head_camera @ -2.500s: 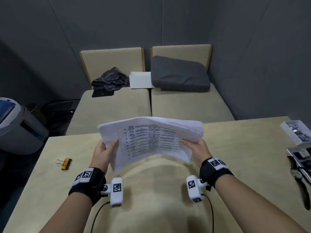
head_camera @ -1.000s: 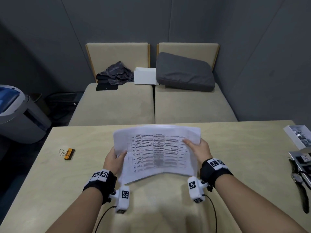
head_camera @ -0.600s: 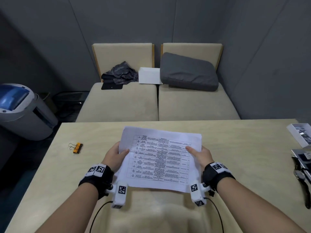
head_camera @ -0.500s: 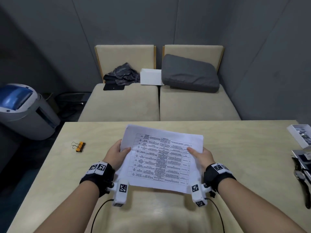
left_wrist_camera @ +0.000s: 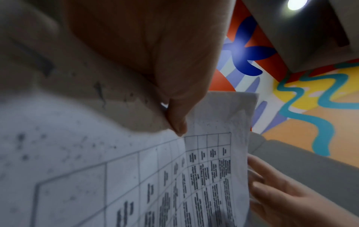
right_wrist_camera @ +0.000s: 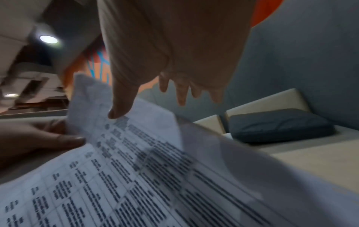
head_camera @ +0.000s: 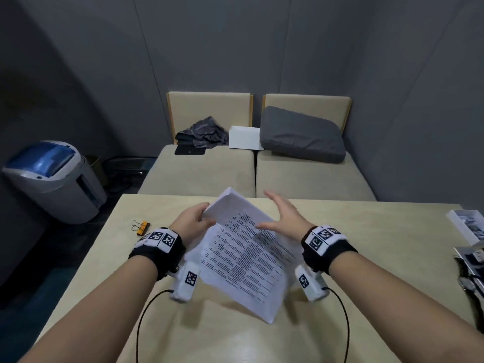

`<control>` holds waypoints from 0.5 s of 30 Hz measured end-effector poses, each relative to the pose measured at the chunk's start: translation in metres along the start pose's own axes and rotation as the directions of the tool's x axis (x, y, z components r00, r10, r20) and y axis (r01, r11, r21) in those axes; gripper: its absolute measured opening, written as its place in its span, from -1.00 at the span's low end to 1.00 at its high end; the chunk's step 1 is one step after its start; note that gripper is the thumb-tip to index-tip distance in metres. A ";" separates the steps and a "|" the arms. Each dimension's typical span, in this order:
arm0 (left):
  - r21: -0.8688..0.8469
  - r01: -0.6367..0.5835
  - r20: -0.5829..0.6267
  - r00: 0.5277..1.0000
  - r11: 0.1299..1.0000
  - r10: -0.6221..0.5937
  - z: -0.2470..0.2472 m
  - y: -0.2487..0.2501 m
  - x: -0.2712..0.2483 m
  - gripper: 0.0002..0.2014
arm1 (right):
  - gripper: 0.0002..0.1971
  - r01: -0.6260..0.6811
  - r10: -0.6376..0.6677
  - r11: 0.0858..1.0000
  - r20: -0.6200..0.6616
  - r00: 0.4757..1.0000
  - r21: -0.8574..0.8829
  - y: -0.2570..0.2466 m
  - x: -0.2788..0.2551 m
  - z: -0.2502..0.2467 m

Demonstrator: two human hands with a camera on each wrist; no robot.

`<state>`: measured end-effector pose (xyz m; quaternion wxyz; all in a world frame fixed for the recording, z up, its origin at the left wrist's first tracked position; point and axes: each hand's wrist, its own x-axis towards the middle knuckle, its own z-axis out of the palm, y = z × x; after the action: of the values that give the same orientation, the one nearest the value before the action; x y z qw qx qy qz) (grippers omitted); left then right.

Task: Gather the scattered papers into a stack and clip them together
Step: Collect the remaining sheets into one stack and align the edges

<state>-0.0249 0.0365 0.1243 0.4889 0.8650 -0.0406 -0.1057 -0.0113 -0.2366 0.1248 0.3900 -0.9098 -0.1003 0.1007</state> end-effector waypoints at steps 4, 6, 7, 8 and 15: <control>0.010 -0.018 0.088 0.996 1.000 0.017 -0.002 0.017 -0.005 -0.78 | -0.43 -0.088 0.053 0.973 0.163 0.985 0.215 -0.027 -0.004 0.013; 0.034 -0.038 0.085 0.996 0.999 0.035 -0.005 0.025 -0.008 -0.89 | -0.65 -0.127 0.075 0.954 0.193 0.978 0.273 -0.027 -0.009 0.016; 0.071 -0.067 0.085 0.995 0.995 0.061 -0.008 0.028 -0.008 -0.92 | -0.68 -0.140 0.083 0.941 0.190 0.978 0.310 -0.025 -0.011 0.017; 0.133 -0.096 0.082 0.993 0.987 0.085 -0.014 0.029 -0.008 -0.86 | -0.70 -0.146 0.087 0.925 0.179 0.980 0.352 -0.023 -0.013 0.018; -0.214 0.049 -0.210 0.973 0.976 -0.095 -0.040 -0.007 -0.016 -0.70 | -0.50 -0.138 0.165 0.779 0.012 0.986 0.611 -0.007 -0.012 0.007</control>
<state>-0.0321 0.0762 0.1402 0.5735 0.8167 0.0562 -0.0313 -0.0252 -0.2303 0.1265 0.6551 -0.7423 0.0190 0.1394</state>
